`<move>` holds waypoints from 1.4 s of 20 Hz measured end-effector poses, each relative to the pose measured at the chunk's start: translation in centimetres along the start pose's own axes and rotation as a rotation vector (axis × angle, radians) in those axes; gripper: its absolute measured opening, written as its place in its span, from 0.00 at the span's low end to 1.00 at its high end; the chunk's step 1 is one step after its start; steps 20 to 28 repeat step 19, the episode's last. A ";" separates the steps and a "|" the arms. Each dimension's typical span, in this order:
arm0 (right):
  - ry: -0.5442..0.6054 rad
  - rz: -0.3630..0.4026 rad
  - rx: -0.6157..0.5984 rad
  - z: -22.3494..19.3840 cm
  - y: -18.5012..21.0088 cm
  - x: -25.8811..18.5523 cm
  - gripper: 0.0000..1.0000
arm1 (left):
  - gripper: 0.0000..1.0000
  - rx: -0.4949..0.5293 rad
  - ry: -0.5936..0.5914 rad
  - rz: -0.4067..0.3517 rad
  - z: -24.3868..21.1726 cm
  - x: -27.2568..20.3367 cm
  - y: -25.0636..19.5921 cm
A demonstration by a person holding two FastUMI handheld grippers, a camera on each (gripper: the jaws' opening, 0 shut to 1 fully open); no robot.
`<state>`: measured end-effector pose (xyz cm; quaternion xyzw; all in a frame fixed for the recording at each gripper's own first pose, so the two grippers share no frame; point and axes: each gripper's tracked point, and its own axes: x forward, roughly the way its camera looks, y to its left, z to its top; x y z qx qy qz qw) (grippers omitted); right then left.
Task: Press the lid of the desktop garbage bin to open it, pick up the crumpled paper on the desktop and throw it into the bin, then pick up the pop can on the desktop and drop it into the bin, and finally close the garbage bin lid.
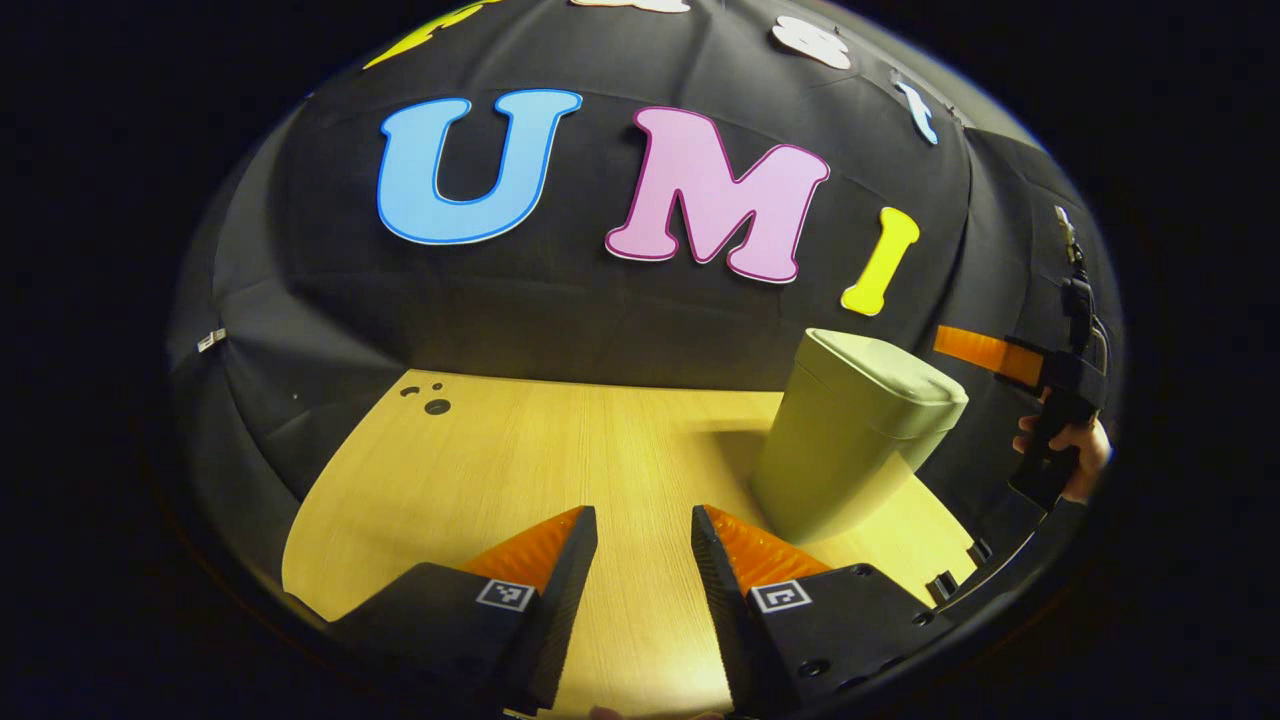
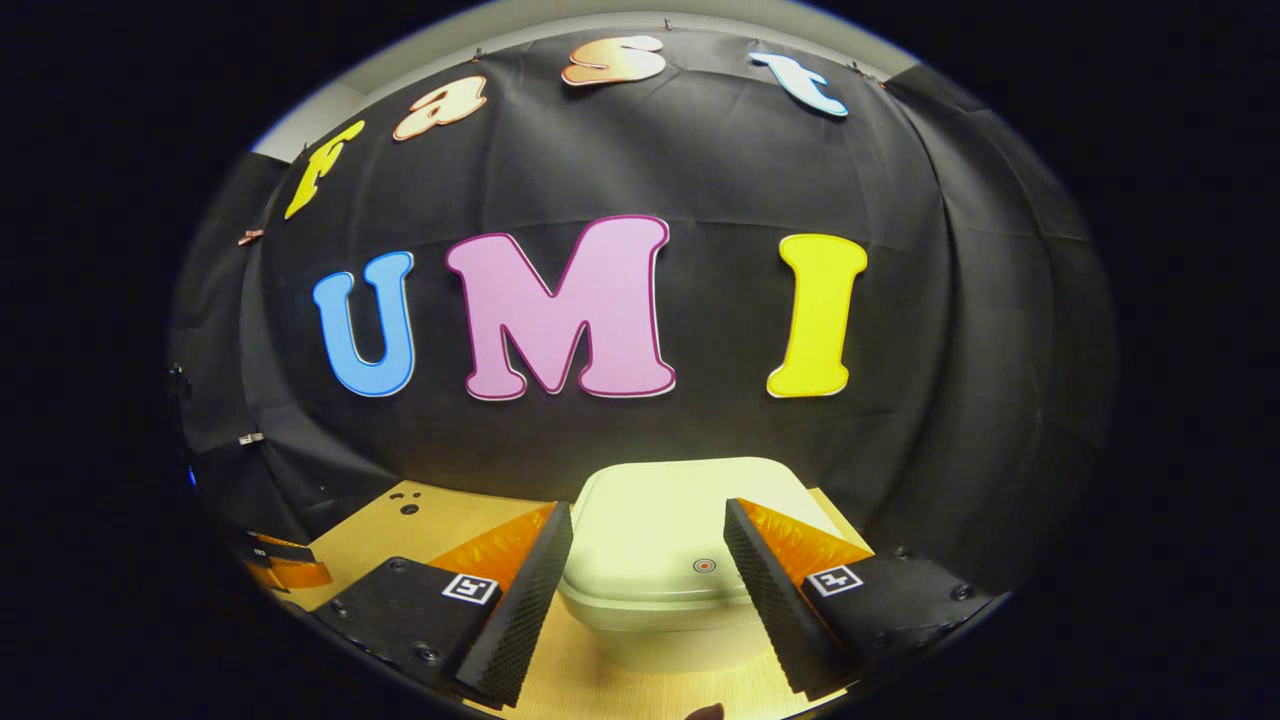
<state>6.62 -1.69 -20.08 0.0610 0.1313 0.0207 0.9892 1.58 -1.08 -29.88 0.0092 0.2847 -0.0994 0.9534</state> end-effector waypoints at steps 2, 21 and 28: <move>-0.013 0.021 -0.005 0.7 1.0 -0.8 0.95 | 0.64 -0.001 -0.001 -0.001 0.0 0.0 -0.1; -0.067 0.095 -0.069 -0.2 6.2 -6.5 0.95 | 0.64 0.059 -0.152 0.019 3.2 -2.7 -1.6; -0.067 0.095 -0.069 -0.2 6.2 -6.5 0.95 | 0.64 0.059 -0.152 0.019 3.2 -2.7 -1.6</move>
